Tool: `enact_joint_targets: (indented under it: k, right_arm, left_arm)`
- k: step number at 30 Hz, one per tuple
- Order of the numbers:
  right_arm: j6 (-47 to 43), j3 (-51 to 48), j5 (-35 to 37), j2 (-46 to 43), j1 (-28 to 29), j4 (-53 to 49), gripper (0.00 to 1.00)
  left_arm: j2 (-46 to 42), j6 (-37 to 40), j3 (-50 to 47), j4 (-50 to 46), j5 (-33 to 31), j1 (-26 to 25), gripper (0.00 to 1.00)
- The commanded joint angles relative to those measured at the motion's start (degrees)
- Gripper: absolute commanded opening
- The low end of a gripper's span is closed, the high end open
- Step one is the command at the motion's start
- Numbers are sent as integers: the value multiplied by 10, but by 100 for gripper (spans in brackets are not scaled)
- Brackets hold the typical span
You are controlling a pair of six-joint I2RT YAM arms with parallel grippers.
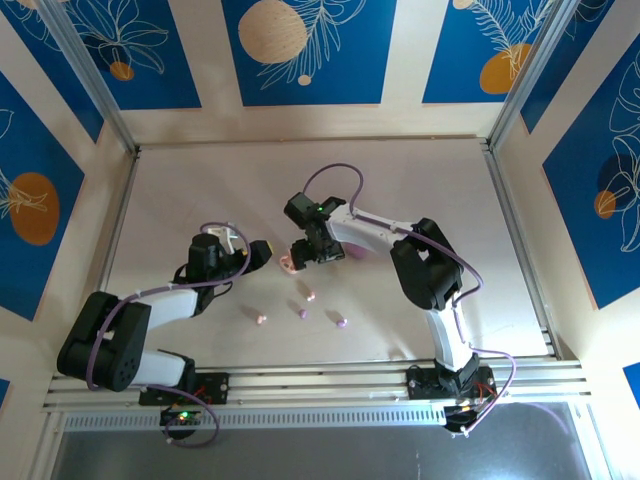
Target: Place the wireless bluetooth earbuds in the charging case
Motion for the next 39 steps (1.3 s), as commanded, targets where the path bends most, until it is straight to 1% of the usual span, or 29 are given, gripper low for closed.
enact_joint_targets:
  k: [1,9,13,16,20,21,23,24,25,31,36,39]
  right_arm:
    - [-9,21,8,12,-8,-15,78]
    - [-15,42,5,30,-16,-21,78]
    - [-16,43,-4,25,-17,-22,78]
    - [-12,26,-7,5,-10,-21,78]
    - [2,-28,-20,-50,-2,-3,78]
    - [7,-46,-29,-65,0,5,78]
    - [16,-80,-49,-94,0,24,77]
    - [22,-99,-62,-108,0,35,76]
    - [27,-116,-73,-120,-1,46,75]
    - [53,-209,-170,-187,-17,122,63]
    - [70,-260,-244,-198,-36,180,52]
    - [77,-272,-259,-191,-42,194,50]
  left_arm:
    - [-1,1,-8,11,6,6,85]
    - [0,1,-8,13,9,7,86]
    - [1,0,-9,15,10,6,87]
    - [-4,0,-11,18,10,6,87]
    - [-21,1,-19,19,3,6,87]
    - [-29,1,-22,19,1,6,88]
    - [-43,2,-30,20,-5,6,95]
    - [-53,2,-34,20,-8,6,99]
    - [-61,3,-38,20,-11,5,100]
    - [-137,17,-59,-4,-45,-2,100]
    - [-195,34,-71,-29,-73,-11,100]
    - [-207,41,-72,-36,-80,-16,100]
